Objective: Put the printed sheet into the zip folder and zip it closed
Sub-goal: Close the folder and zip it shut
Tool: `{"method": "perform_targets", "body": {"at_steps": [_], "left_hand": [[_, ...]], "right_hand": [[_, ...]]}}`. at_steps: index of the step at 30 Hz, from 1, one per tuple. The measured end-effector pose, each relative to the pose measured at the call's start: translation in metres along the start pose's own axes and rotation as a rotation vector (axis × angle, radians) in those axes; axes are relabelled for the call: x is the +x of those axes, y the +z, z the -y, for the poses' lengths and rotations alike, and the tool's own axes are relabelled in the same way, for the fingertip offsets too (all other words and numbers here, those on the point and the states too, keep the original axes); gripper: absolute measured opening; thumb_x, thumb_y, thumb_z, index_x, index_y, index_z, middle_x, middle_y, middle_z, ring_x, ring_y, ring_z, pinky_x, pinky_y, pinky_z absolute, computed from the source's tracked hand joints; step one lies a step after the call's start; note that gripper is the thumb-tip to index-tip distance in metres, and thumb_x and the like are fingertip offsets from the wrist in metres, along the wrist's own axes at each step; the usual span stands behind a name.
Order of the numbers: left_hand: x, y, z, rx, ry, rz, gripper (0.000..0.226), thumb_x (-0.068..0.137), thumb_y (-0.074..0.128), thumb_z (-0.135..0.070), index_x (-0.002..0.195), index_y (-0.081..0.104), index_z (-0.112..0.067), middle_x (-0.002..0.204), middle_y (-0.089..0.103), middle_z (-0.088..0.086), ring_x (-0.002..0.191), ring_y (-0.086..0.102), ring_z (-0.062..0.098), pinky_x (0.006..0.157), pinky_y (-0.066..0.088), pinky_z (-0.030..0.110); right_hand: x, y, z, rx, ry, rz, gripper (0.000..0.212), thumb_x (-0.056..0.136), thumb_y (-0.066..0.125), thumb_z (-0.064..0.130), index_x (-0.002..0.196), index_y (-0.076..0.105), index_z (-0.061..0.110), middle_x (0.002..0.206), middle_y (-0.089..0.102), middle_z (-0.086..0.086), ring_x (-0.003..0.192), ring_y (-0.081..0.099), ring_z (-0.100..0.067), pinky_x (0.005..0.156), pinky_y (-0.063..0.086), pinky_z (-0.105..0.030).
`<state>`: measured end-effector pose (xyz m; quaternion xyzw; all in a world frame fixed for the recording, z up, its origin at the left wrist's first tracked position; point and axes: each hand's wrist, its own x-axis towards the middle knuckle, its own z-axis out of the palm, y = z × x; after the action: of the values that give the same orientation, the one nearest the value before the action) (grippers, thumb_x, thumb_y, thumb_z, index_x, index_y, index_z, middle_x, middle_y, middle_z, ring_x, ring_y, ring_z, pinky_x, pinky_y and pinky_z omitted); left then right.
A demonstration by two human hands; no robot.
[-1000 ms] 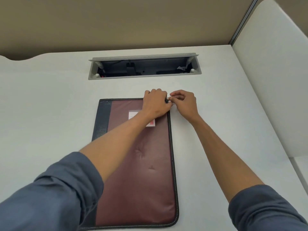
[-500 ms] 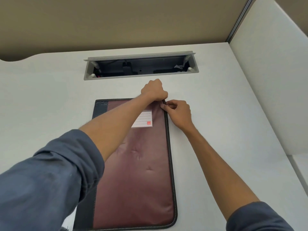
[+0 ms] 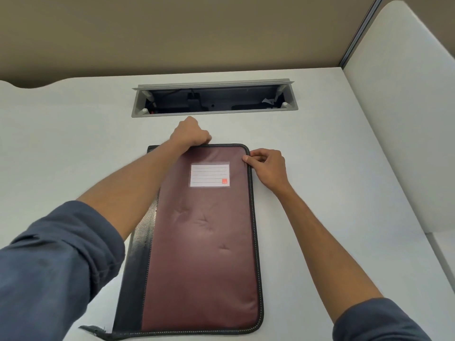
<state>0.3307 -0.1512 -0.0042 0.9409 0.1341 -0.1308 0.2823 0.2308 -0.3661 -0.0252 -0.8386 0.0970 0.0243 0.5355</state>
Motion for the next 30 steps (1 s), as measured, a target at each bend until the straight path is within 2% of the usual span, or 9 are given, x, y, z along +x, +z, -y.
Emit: {"method": "perform_targets", "body": {"at_steps": [7,13,17,19,22,24,25,27,30], "left_hand": [[0.000,-0.029,0.043,0.004,-0.046,-0.088,0.023,0.063,0.068,-0.019,0.065,0.047,-0.008,0.069,0.054,0.007,0.069,0.053,0.026,0.060,0.041,0.029],[-0.002,-0.052,0.087,-0.152,-0.082,-0.145,0.011,0.067,0.072,-0.013,0.065,0.063,-0.007,0.068,0.055,0.010,0.066,0.049,0.021,0.062,0.043,0.030],[-0.006,-0.063,0.110,-0.201,-0.112,-0.165,0.025,0.068,0.070,-0.012,0.054,0.049,-0.008,0.057,0.038,0.007,0.061,0.037,0.020,0.057,0.032,0.029],[-0.011,-0.061,0.114,-0.205,-0.106,-0.176,0.027,0.073,0.069,-0.015,0.054,0.052,-0.006,0.057,0.041,0.007,0.060,0.039,0.021,0.057,0.033,0.029],[-0.029,-0.051,0.118,-0.184,-0.065,-0.270,0.022,0.082,0.064,-0.028,0.079,0.071,-0.007,0.080,0.066,0.011,0.079,0.058,0.029,0.073,0.046,0.033],[-0.053,-0.042,0.121,-0.158,-0.004,-0.335,0.032,0.087,0.059,-0.037,0.105,0.068,-0.013,0.102,0.070,0.009,0.099,0.061,0.030,0.087,0.048,0.038],[-0.067,-0.036,0.124,-0.152,0.037,-0.339,0.040,0.089,0.058,-0.039,0.119,0.062,-0.014,0.113,0.068,0.009,0.107,0.060,0.030,0.093,0.046,0.040],[-0.097,-0.022,0.133,-0.145,0.131,-0.305,0.055,0.092,0.055,-0.041,0.139,0.045,-0.014,0.135,0.056,0.010,0.124,0.051,0.029,0.104,0.039,0.041],[-0.151,0.000,0.155,-0.146,0.202,-0.259,0.063,0.095,0.051,-0.045,0.149,0.031,-0.021,0.154,0.036,0.005,0.141,0.032,0.020,0.113,0.025,0.032]], "right_hand": [[-0.001,-0.001,0.003,-0.014,0.008,0.005,0.025,0.080,0.078,0.029,0.095,0.074,0.010,0.085,0.073,-0.005,0.084,0.070,-0.017,0.087,0.056,-0.037],[-0.002,-0.001,0.004,-0.017,0.009,-0.003,0.022,0.080,0.077,0.028,0.093,0.074,0.011,0.082,0.073,-0.002,0.082,0.070,-0.015,0.086,0.057,-0.035],[-0.003,0.000,0.003,-0.006,0.014,-0.014,0.022,0.080,0.078,0.028,0.094,0.074,0.012,0.081,0.073,-0.002,0.081,0.070,-0.014,0.087,0.057,-0.036],[-0.005,0.002,0.003,-0.006,0.013,-0.028,0.022,0.080,0.077,0.030,0.094,0.074,0.013,0.081,0.072,-0.001,0.081,0.069,-0.014,0.087,0.056,-0.037],[-0.014,0.006,0.004,-0.046,0.016,-0.069,0.024,0.083,0.073,0.033,0.101,0.071,0.017,0.082,0.071,0.006,0.081,0.067,-0.010,0.087,0.055,-0.039],[-0.029,0.009,0.005,-0.085,-0.001,-0.102,0.030,0.084,0.069,0.034,0.111,0.067,0.021,0.083,0.068,0.012,0.081,0.066,-0.007,0.086,0.055,-0.038],[-0.039,0.010,0.004,-0.122,-0.027,-0.109,0.034,0.085,0.067,0.034,0.116,0.064,0.023,0.089,0.068,0.012,0.084,0.066,-0.008,0.086,0.055,-0.036],[-0.063,0.016,0.000,-0.245,-0.105,-0.091,0.045,0.086,0.063,0.037,0.129,0.056,0.025,0.116,0.066,0.007,0.103,0.063,-0.011,0.092,0.051,-0.033],[-0.105,0.026,-0.011,-0.460,-0.172,-0.016,0.063,0.091,0.054,0.050,0.146,0.038,0.025,0.152,0.038,-0.004,0.137,0.038,-0.018,0.110,0.035,-0.037]]}}
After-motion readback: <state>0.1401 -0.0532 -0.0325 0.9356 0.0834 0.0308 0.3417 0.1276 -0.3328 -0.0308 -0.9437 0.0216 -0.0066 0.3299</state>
